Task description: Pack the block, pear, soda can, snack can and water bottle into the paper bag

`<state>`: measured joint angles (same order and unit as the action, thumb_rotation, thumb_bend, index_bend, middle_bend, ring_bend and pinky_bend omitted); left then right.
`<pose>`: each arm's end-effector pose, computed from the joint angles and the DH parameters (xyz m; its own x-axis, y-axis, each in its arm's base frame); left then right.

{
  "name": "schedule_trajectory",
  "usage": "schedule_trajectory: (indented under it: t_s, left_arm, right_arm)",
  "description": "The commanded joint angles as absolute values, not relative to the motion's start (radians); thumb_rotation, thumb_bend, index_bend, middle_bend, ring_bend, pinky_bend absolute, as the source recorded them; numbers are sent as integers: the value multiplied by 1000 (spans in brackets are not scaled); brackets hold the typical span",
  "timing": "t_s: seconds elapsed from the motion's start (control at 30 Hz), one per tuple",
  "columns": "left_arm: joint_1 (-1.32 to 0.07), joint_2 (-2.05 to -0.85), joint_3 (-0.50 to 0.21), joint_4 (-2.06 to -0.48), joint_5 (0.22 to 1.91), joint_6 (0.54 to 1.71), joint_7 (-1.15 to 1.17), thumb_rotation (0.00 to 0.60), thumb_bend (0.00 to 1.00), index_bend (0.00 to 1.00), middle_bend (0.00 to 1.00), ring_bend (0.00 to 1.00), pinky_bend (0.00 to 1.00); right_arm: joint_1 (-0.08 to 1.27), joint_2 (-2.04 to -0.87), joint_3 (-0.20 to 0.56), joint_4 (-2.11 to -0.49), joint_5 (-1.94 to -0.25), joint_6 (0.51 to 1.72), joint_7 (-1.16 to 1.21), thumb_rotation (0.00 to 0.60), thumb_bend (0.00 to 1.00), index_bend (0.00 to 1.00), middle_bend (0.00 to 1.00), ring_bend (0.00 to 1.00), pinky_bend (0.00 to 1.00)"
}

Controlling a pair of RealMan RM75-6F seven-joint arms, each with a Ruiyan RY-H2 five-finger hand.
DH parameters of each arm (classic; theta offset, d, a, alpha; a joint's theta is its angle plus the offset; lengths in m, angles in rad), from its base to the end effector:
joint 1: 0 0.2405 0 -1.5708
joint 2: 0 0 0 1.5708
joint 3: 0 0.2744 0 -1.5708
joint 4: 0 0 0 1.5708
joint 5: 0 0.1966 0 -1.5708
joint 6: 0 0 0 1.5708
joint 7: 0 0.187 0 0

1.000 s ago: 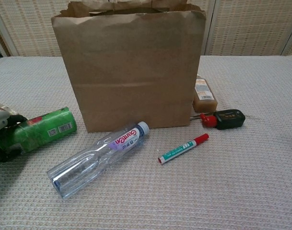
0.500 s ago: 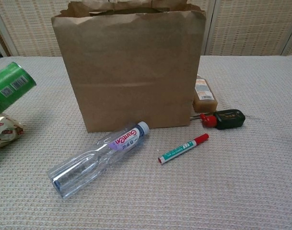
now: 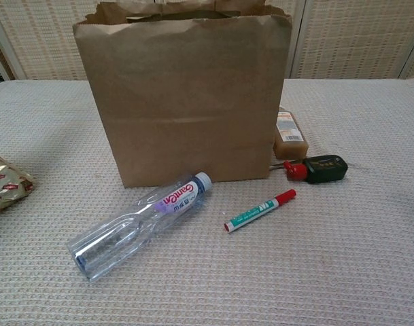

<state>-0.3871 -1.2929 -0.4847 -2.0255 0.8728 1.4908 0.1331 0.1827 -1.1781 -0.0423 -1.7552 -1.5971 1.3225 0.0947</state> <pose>-0.2047 0.3420 0.1773 -0.2353 -0.2224 0.9461 0.9598 0.1001 0.2622 -0.2658 -0.2230 0.1003 0.1592 -0.2617 0.9519 -0.9782 -0.1720 0.1164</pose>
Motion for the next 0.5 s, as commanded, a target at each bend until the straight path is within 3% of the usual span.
schedule_trajectory:
  t_s: [0.03, 0.3, 0.5]
  left_arm:
    - [-486, -1294, -479, -1994, 1006, 1438, 235, 600, 635, 645, 713, 699, 765]
    - [-671, -1279, -453, -1827, 1209, 1265, 353, 600, 631, 655, 714, 698, 761]
    - [-742, -1300, -352, -1650, 1418, 1233, 459, 600, 619, 647, 705, 693, 751]
  right_arm:
    - [184, -1180, -41, -1756, -1593, 1318, 91, 600, 34, 0, 6, 0, 22]
    - [192, -1180, -38, -1753, -1583, 1303, 88, 600, 34, 0, 6, 0, 22]
    - [194, -1173, -34, -1763, -1574, 1299, 91, 600, 34, 0, 6, 0, 22]
